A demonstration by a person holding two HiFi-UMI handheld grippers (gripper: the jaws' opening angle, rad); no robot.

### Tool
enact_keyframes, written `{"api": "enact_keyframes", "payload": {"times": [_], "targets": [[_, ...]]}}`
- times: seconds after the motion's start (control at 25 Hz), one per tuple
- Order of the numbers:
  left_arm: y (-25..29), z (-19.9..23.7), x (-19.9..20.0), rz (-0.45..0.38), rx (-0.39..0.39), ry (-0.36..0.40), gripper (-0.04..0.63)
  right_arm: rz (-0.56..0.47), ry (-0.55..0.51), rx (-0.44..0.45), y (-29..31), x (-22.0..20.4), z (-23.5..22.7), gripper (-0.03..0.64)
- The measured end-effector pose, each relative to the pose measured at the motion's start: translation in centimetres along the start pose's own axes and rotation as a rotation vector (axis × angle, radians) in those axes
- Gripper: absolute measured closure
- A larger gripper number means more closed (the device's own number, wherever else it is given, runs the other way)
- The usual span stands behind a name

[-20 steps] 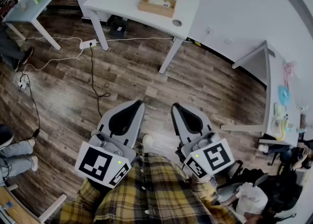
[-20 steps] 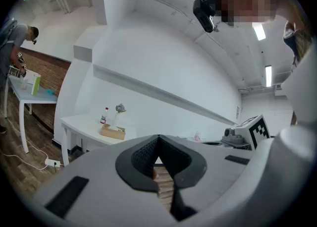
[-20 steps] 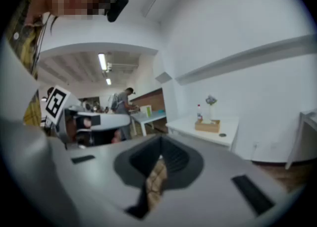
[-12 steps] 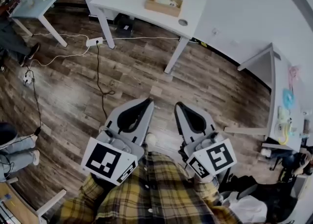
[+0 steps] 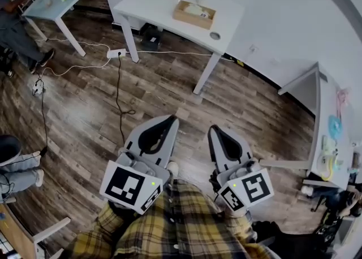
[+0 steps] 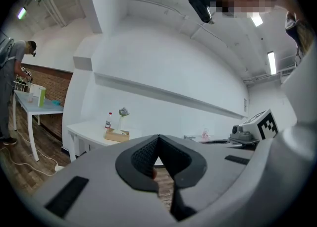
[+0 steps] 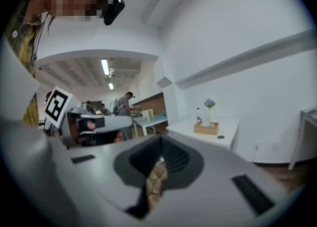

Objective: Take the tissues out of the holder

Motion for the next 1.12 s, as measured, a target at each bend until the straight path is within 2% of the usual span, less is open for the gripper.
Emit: {"api": "enact_keyframes", "payload": {"times": [0.24,0.48,0.68,1.12], "targets": [[-0.3,-1.2,-1.1,0.019,0.035,-0.023,0.591,0.015,0.020,0.028,-0.5,-1.1,-0.8,0.606],[0.8,0.5,-1.2,0.030,0.060,-0.046,0.591,0.023,0.021,0.043,1.8,-1.0,-1.5,0.604],[2.6,3.6,-0.5,0.019,0.054,-0.012,0.591,0.034,0.022,0.042,5.1,-0.7,-2.5,0.604],[9.3,13.8,3.5,0.030,0.031,-0.012,0.591,0.022,0.011,0.008,16.1,3.0,-5.4,0.605]]}}
Point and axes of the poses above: the fingertips, and each gripper's own axes: y forward along the fingers, z to its left, x out of its top, the point moved 4 cm from there along -y, backward along the fingers, and after that the axes turned 4 degrees about -y, right-handed, at the moved point
